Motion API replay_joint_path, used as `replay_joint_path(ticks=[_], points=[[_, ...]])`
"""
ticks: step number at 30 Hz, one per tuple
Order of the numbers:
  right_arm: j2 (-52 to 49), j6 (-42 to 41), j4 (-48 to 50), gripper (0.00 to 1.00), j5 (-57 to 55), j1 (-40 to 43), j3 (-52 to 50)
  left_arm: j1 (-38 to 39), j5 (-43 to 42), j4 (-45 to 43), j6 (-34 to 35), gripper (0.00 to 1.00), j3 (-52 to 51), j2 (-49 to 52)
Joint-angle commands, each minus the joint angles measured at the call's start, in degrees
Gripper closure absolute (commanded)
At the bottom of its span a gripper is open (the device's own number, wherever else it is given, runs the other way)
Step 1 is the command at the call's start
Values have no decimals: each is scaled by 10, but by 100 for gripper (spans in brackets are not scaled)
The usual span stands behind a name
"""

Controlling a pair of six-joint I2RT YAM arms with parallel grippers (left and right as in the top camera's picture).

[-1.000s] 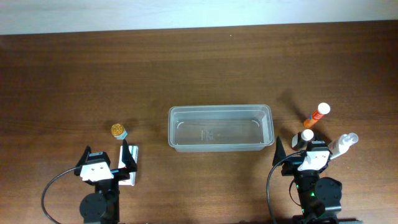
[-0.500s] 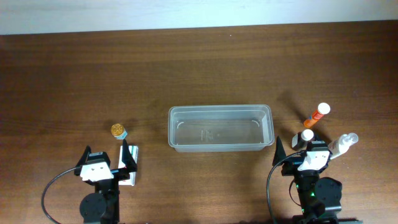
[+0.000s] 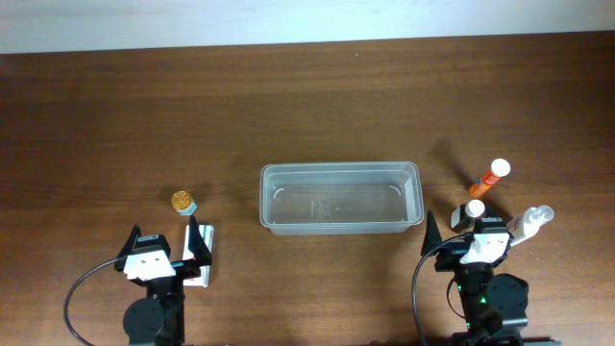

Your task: Pack container

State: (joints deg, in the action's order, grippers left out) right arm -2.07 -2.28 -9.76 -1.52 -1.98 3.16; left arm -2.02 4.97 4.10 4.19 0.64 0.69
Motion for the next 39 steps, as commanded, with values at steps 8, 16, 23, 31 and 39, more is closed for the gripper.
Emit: replay_joint_path(ticks=[8,16,23,31,39], points=[[-30,-26,-60,2,-7,-2,68,1,-28,105,5,1,76,10],[-253,-27,-201,2,-18,-2,275,1,-52,189,5,1,236,163],[-471,-26,-384,2,-18,-2,520,1,-52,334,5,1,429,384],[-631,-28,-552,2,-17,-2,668,1,-52,510,5,1,598,588],[-716,-77,-567,2,33,73,668,1,-52,537,5,0,603,653]])
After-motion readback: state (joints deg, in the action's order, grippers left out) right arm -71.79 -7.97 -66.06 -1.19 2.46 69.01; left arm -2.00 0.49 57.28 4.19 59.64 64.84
